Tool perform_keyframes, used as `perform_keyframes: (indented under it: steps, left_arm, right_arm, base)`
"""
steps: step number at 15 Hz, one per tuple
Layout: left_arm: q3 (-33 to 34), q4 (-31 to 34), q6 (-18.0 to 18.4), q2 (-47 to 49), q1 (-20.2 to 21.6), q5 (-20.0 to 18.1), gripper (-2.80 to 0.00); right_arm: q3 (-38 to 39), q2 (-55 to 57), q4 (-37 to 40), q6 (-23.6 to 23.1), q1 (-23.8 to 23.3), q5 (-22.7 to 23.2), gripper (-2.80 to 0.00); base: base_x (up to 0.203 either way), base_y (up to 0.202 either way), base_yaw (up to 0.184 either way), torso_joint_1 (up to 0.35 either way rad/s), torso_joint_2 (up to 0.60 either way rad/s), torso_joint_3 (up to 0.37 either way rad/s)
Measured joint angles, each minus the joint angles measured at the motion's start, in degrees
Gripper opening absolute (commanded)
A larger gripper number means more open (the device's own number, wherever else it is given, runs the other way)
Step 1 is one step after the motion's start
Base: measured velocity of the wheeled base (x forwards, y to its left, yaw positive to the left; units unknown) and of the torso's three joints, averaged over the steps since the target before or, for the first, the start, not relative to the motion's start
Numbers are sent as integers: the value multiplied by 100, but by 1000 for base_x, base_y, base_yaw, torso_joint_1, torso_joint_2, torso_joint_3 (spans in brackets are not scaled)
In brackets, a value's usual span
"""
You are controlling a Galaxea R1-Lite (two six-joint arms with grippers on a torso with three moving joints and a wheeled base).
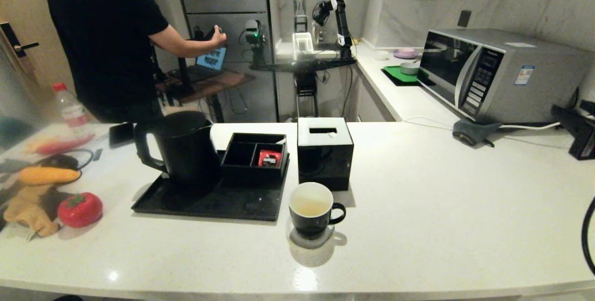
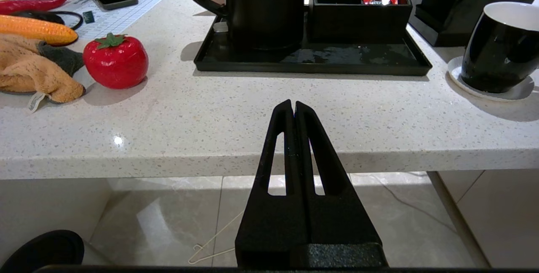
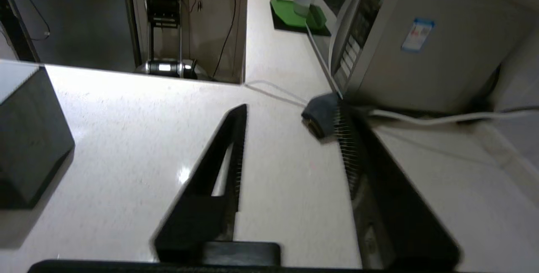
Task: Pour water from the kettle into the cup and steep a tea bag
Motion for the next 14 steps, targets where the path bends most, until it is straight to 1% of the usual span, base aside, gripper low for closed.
perform_keyframes:
  steps: [4,8,10,12,14]
  left_arm:
    - [0,0,-2,0,0,-2,-280]
    - [0,0,-2,0,0,0,-280]
    - [0,2,-2,0,0,2,-280]
    - [0,0,-2,0,0,0,-280]
    - [0,0,-2,0,0,0,-280]
  right_arm:
    - [1117,-561,-510,177,-127,0,-280]
    - [2002,-1371,-428,304,-150,7,-280]
    - [2410,-1879,-157,322,-172,16,-280]
    - [2779,-2537,282,353,-254,94,-280]
    - [2964,-3329,1027,474,-335,206,-280]
  base:
    - [0,0,0,0,0,0]
    - [0,0,0,0,0,0]
    - [0,0,0,0,0,0]
    - [0,0,0,0,0,0]
    - [0,0,0,0,0,0]
